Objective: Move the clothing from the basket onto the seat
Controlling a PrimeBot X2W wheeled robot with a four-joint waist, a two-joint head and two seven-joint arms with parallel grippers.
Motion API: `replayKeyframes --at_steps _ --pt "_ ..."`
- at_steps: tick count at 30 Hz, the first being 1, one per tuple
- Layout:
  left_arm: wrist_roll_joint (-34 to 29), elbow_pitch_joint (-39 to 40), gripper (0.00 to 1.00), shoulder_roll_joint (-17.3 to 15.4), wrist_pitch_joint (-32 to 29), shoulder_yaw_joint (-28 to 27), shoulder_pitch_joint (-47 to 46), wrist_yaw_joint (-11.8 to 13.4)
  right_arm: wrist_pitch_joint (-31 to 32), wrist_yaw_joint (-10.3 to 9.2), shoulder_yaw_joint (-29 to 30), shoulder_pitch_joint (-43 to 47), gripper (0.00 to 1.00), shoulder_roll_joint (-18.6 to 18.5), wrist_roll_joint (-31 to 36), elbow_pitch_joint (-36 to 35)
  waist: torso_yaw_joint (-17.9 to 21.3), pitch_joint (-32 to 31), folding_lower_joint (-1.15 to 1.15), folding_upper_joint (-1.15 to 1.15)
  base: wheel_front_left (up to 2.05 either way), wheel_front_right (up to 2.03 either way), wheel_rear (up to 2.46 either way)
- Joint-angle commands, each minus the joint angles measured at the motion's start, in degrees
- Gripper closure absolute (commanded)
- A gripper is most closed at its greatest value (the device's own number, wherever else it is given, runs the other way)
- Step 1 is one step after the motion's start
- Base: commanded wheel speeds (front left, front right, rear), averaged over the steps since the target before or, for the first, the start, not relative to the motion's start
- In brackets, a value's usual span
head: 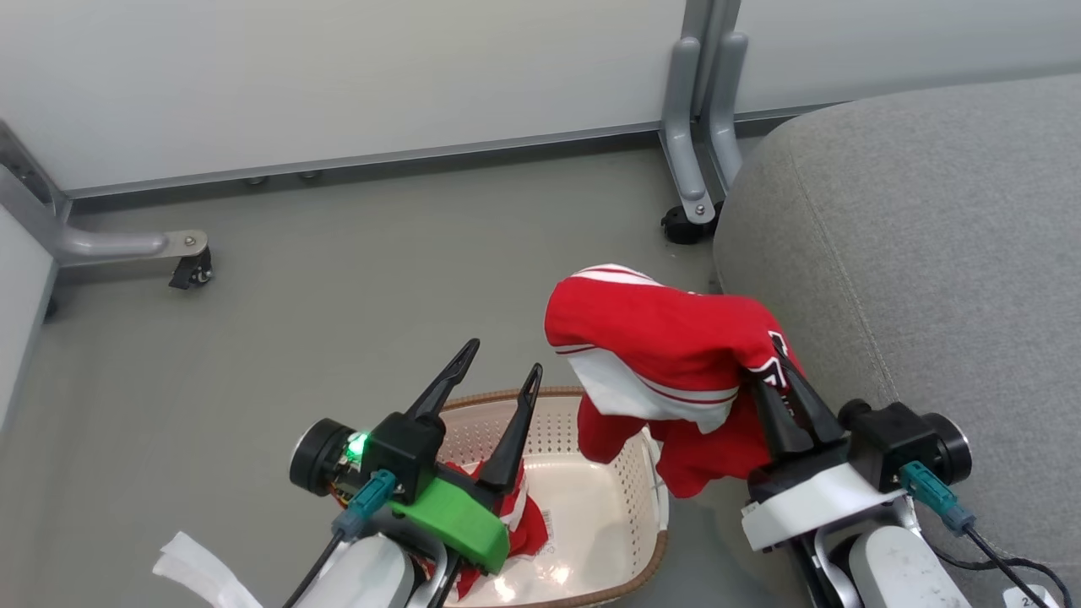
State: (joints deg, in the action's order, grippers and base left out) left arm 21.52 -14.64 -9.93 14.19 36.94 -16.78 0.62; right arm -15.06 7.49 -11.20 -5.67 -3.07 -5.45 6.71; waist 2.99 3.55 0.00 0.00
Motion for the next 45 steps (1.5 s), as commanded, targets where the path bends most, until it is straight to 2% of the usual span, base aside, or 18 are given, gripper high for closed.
replayKeyframes --at_steps 1,3,14,19,23,30,34,42,45 --pt "-0.3 0.7 0.0 -0.8 0.5 -0.7 1.1 0.6 -0.2 0.0 1.1 0.9 1.0 -0.1 -0.5 -0.9 2.1 1.1 0.0 0.0 0.0 0.0 0.0" --pt "-1.7 1.3 0.0 -1.9 0.7 -0.9 1.5 1.1 -0.2 0.0 2.1 1.0 1.0 0.0 -0.4 -2.0 3.5 1.7 0.0 0.0 0.0 0.0 0.0" --pt "-4.1 7.0 0.0 -2.9 1.0 -4.2 5.0 2.2 -0.2 0.0 7.3 3.3 1.0 0.1 -1.3 -9.2 13.6 5.6 0.0 0.0 0.0 0.0 0.0" --pt "-5.7 11.0 0.0 -3.6 1.0 -6.1 6.6 1.1 -0.2 0.0 9.7 5.0 1.0 0.2 -0.5 -12.5 18.2 7.3 0.0 0.0 0.0 0.0 0.0" --pt "-7.1 12.4 0.0 -4.2 1.0 -6.9 7.2 0.2 -0.2 0.0 11.5 6.1 1.0 0.2 -1.1 -14.8 20.4 8.4 0.0 0.0 0.0 0.0 0.0" --pt "-8.9 13.8 0.0 -4.7 1.0 -7.6 7.2 -1.1 -0.2 -0.01 14.1 6.9 1.0 0.2 -3.7 -17.2 21.4 11.2 0.0 0.0 0.0 0.0 0.0" --pt "-9.9 14.5 0.0 -5.7 1.0 -6.2 5.5 -3.7 -0.2 0.0 17.4 2.7 1.0 0.2 -6.7 -15.9 20.8 14.6 0.0 0.0 0.0 0.0 0.0" --pt "-11.2 15.5 0.0 -6.8 0.9 -4.8 1.0 -5.5 -0.2 0.0 24.4 -15.5 1.0 0.2 -8.7 -9.3 17.8 24.8 0.0 0.0 0.0 0.0 0.0" --pt "-11.7 16.0 0.0 -7.4 0.9 -4.3 -1.0 -6.2 -0.2 0.0 26.6 -23.6 1.0 -1.8 -10.1 -5.8 16.6 28.7 0.0 0.0 0.0 0.0 0.0"
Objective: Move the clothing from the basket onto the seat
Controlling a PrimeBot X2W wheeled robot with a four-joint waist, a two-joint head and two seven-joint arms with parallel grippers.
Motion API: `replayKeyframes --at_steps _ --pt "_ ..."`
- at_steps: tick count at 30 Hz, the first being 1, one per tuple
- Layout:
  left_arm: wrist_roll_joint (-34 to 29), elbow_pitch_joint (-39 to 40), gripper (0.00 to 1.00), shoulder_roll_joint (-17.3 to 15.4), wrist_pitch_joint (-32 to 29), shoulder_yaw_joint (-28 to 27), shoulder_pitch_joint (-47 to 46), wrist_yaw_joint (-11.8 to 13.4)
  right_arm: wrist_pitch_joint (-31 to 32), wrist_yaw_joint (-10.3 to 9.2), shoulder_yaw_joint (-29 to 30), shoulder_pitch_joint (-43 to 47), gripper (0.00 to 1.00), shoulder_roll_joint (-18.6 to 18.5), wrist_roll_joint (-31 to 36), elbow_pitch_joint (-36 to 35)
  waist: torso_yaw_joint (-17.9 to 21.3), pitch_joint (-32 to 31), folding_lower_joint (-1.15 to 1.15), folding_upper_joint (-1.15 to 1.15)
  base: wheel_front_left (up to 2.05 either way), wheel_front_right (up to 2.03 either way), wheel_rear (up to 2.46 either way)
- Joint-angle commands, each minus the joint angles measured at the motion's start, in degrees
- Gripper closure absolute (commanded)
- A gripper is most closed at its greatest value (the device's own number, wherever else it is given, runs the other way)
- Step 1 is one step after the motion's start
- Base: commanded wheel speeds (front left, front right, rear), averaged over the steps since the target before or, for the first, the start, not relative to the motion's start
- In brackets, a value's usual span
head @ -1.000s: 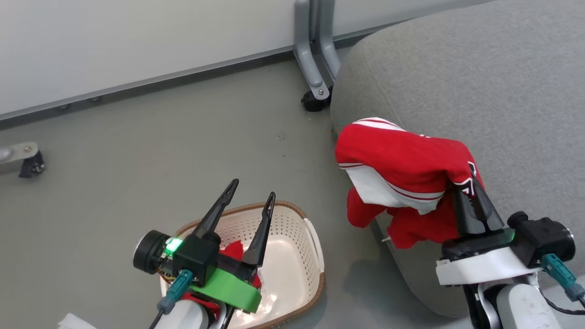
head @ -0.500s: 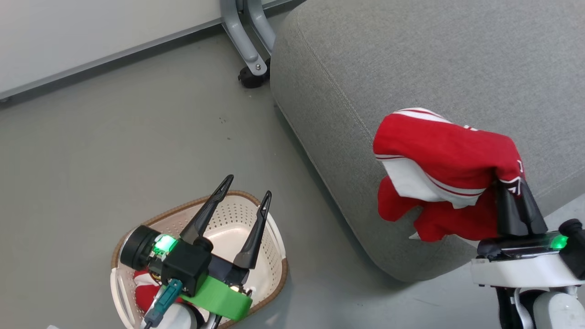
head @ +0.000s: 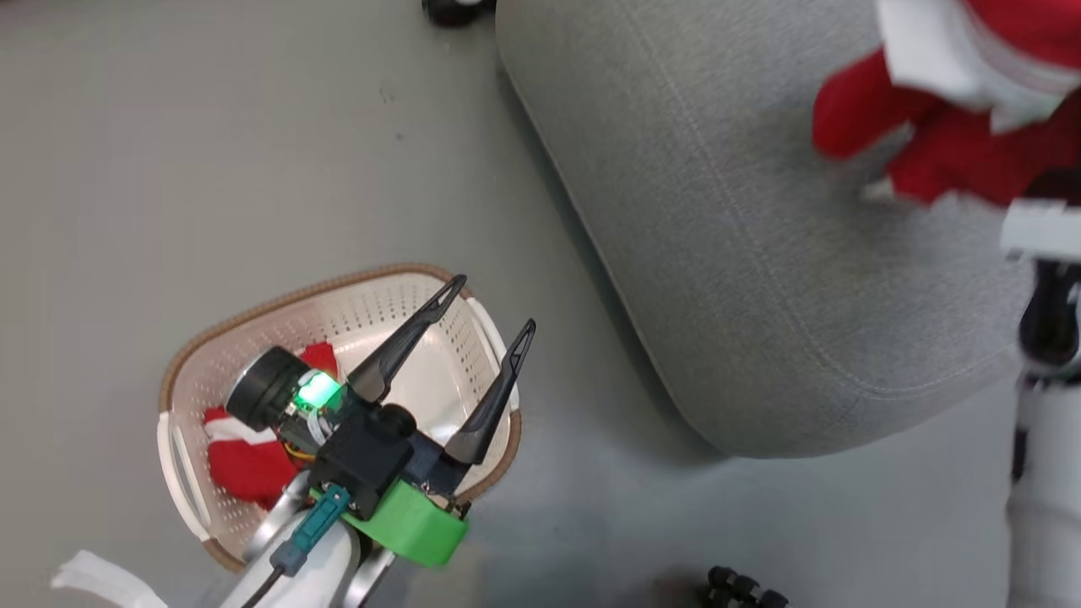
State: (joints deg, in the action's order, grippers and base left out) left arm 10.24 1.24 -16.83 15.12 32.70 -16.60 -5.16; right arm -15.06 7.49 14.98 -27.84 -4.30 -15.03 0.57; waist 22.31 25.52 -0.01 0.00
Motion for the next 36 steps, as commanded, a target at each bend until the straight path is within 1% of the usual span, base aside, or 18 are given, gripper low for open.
replayKeyframes --at_steps 1,3,5,9,13,19,20,21,24,28,30,32,36 --pt "-0.5 0.2 0.0 -0.7 0.0 0.2 -2.0 -0.5 -0.2 0.0 1.0 -4.3 1.0 -1.8 -0.6 2.2 -3.1 7.9 0.01 0.0 0.0 0.0 0.0" --pt "-0.7 0.4 0.0 -1.4 -0.1 0.7 -3.6 -0.9 -0.2 0.0 2.0 -9.7 1.0 -3.9 -1.1 6.0 -3.8 10.0 0.01 0.0 0.0 0.0 0.0" --pt "-0.8 0.5 0.0 -1.9 -0.1 1.0 -5.0 -1.2 -0.2 0.0 3.0 -13.9 1.0 -6.5 0.0 10.5 -4.5 11.8 0.01 0.0 0.0 0.0 0.0" --pt "-0.3 0.4 0.0 -2.4 -0.1 1.1 -7.3 -1.5 -0.2 -0.01 5.2 -19.9 1.0 -9.4 1.9 20.3 -5.7 14.3 0.01 0.0 0.0 0.0 0.0" --pt "0.0 -0.2 0.0 -3.2 -0.1 1.3 -8.7 -1.7 -0.2 -0.01 7.7 -22.9 1.0 -10.3 3.8 29.1 -6.5 15.7 0.01 0.0 0.0 0.0 0.0" --pt "0.2 -1.0 0.0 -3.6 -0.1 1.6 -9.6 -1.8 -0.2 -0.01 11.3 -22.4 1.0 -8.9 6.6 35.1 -7.1 16.3 0.01 0.0 0.0 0.0 0.0" --pt "0.2 -1.1 0.0 -3.6 0.0 1.6 -9.8 -1.8 -0.2 -0.01 12.1 -22.1 0.41 -8.7 7.1 35.6 -7.2 16.2 0.01 0.0 0.0 0.0 0.0" --pt "0.3 -1.3 0.0 -3.5 0.0 1.7 -9.9 -1.8 -0.2 -0.01 12.8 -21.8 0.0 -8.5 7.8 36.0 -7.3 16.1 0.01 0.0 0.0 0.0 0.0" --pt "0.5 -1.9 0.0 -3.2 0.0 2.0 -9.9 -1.8 -0.2 -0.02 15.4 -21.1 0.0 -7.2 8.8 35.0 -7.4 15.3 0.01 0.0 0.0 0.0 0.0" --pt "1.2 -2.9 0.0 -2.4 0.0 2.1 -9.1 -1.6 -0.2 -0.02 15.2 -18.0 0.0 -5.1 9.1 30.9 -7.6 13.1 0.01 0.0 0.0 0.0 0.0" --pt "2.3 -3.5 0.0 -1.0 0.0 1.9 -8.3 -1.4 -0.2 -0.02 13.9 -14.5 0.0 -4.5 10.7 27.1 -8.0 10.9 0.01 0.0 0.0 0.0 0.0" --pt "3.4 -4.1 0.0 0.4 0.0 1.2 -7.6 -1.0 -0.2 -0.02 13.3 -11.2 0.0 -2.7 10.2 24.3 -8.5 8.5 0.01 0.0 0.0 0.0 0.0" --pt "5.9 -5.4 0.0 2.9 0.0 0.9 -6.1 -1.5 -0.2 -0.02 10.4 -4.1 0.0 -0.7 10.5 19.9 -10.1 3.3 0.01 0.0 0.0 0.0 0.0"
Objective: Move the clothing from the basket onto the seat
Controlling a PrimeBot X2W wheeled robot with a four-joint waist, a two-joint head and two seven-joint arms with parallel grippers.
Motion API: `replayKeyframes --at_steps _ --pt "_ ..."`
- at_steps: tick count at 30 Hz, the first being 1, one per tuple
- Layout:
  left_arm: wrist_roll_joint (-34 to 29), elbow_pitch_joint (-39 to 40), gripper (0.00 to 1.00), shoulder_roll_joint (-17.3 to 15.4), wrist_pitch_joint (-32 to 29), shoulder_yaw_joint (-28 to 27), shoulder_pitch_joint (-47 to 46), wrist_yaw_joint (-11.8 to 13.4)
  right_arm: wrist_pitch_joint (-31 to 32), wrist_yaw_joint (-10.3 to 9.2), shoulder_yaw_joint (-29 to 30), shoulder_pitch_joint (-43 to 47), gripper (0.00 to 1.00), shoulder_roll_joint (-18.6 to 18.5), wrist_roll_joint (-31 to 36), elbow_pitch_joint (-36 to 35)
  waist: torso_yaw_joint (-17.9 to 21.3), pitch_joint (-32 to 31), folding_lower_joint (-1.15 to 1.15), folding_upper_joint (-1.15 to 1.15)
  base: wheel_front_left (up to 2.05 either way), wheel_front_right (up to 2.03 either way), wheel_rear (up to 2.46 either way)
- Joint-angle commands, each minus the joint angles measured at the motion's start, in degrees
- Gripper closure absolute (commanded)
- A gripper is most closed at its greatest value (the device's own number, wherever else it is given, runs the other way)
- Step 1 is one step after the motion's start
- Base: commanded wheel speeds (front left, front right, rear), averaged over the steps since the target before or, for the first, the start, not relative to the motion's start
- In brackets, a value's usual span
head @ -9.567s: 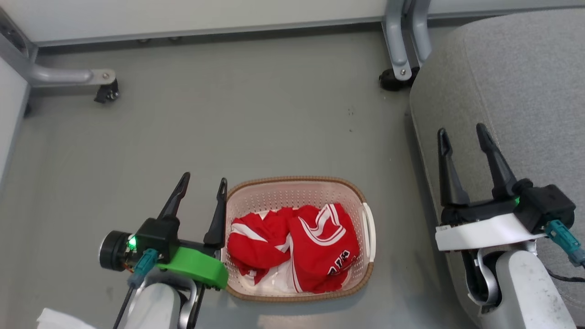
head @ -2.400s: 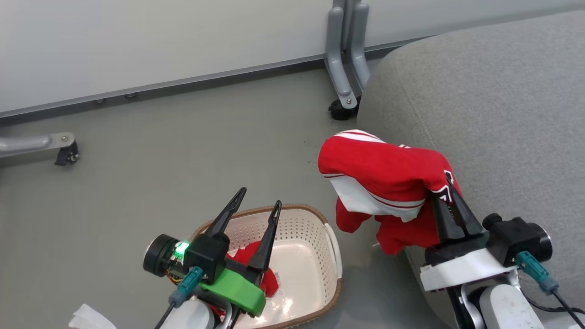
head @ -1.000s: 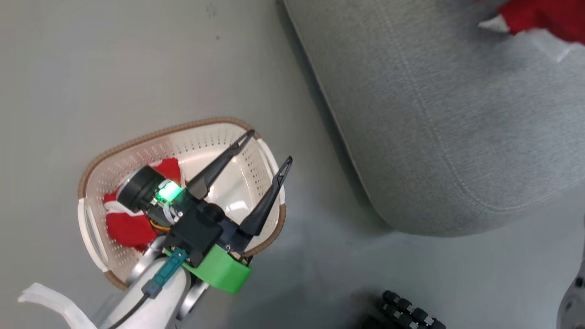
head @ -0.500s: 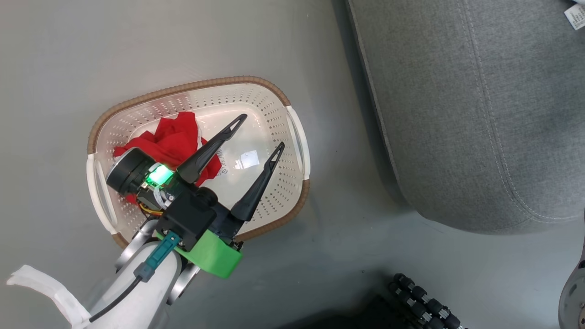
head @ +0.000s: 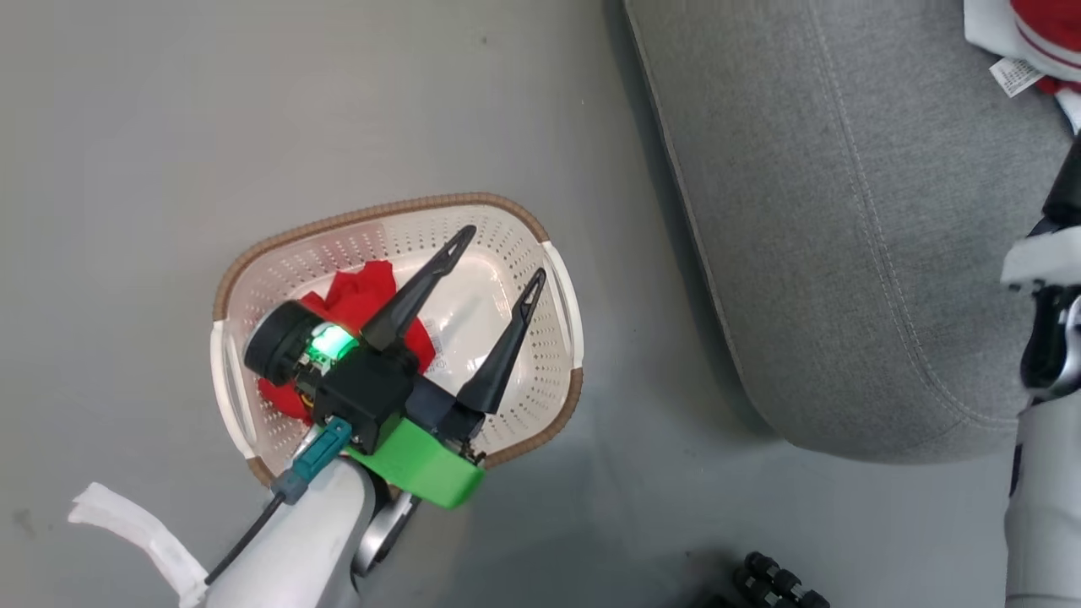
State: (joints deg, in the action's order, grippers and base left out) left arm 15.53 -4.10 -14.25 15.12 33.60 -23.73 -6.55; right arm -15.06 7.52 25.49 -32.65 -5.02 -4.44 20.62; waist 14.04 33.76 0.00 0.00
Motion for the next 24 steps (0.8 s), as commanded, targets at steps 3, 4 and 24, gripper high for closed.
replayKeyframes --at_steps 3,4,24 --pt "2.3 -1.7 0.0 2.2 0.0 -1.3 2.5 -0.4 -0.2 -0.06 -3.9 6.6 0.0 1.0 -1.1 -2.1 -3.9 -9.2 0.0 0.0 0.0 0.0 0.0" --pt "2.6 -2.3 0.0 3.0 0.0 -2.3 3.1 -0.2 -0.2 -0.06 -5.8 8.7 0.0 1.3 -1.3 -2.4 -4.7 -10.5 0.0 0.0 0.0 0.0 0.0" --pt "-2.2 -5.7 0.0 11.2 0.0 -25.4 21.8 7.4 -0.2 -0.07 -29.0 26.5 0.0 2.0 -6.1 -8.6 -14.0 -33.1 0.0 0.0 0.0 0.0 0.0"
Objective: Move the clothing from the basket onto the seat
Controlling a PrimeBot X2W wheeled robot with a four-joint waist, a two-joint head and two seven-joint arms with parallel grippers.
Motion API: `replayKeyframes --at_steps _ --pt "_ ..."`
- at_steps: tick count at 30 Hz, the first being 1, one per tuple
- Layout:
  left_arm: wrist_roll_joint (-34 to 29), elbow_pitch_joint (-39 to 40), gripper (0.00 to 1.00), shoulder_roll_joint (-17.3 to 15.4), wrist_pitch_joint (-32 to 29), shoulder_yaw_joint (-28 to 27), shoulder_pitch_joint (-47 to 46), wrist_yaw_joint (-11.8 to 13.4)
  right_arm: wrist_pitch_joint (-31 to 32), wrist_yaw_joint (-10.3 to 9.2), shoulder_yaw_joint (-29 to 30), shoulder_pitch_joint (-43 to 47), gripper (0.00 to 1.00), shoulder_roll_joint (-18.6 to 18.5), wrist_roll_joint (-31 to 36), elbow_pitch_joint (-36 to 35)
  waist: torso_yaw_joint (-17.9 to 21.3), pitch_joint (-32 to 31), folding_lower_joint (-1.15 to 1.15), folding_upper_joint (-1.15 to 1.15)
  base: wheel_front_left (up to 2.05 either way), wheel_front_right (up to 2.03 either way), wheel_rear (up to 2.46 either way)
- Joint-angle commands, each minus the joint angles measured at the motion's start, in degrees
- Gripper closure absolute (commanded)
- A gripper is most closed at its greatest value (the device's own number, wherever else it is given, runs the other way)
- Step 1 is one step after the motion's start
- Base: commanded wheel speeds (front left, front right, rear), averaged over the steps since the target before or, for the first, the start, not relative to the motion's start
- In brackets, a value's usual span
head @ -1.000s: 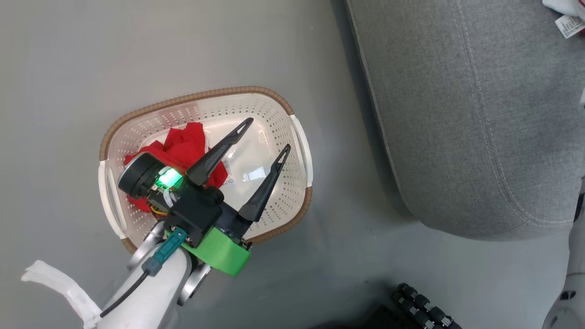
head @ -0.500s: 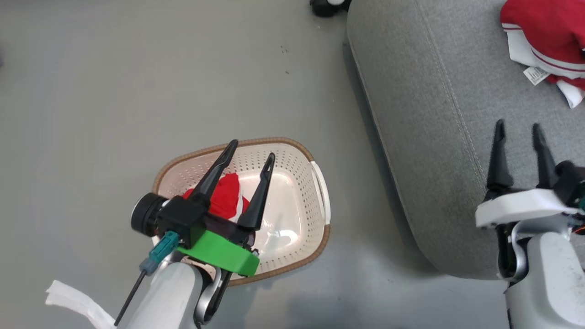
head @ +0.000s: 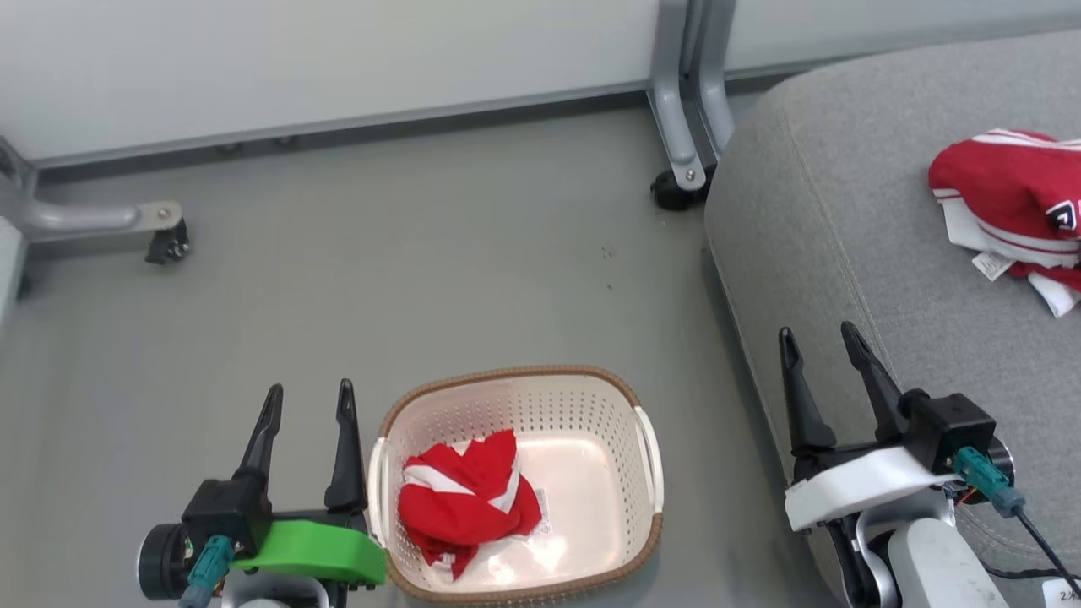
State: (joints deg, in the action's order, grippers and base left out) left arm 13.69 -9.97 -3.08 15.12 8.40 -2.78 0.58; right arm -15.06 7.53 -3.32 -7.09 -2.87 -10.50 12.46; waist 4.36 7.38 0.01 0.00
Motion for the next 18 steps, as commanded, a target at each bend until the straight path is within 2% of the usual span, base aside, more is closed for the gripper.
replayKeyframes --at_steps 1,9,12,18 --pt "-0.6 0.7 0.0 0.1 0.0 -0.6 1.5 0.3 -0.2 -0.08 -0.4 1.6 0.0 -0.3 0.4 -1.7 -4.6 -7.2 -0.01 0.0 0.0 0.0 0.0" --pt "0.2 4.9 0.0 0.1 0.0 -2.2 7.9 -0.1 -0.2 -0.08 -0.2 8.5 0.0 -0.2 1.9 -6.8 -5.5 -10.1 -0.01 0.0 0.0 0.0 0.0" --pt "-0.4 7.0 0.0 0.1 0.0 -1.9 10.1 -1.0 -0.2 -0.08 0.2 10.7 0.0 -0.1 3.0 -8.2 -5.5 -10.8 -0.01 0.0 0.0 0.0 0.0" --pt "-1.8 8.7 0.0 0.1 0.0 -2.0 12.5 -1.4 -0.2 -0.08 -1.6 13.2 0.0 -0.2 3.8 -8.9 -5.2 -11.6 -0.01 0.0 0.0 0.0 0.0"
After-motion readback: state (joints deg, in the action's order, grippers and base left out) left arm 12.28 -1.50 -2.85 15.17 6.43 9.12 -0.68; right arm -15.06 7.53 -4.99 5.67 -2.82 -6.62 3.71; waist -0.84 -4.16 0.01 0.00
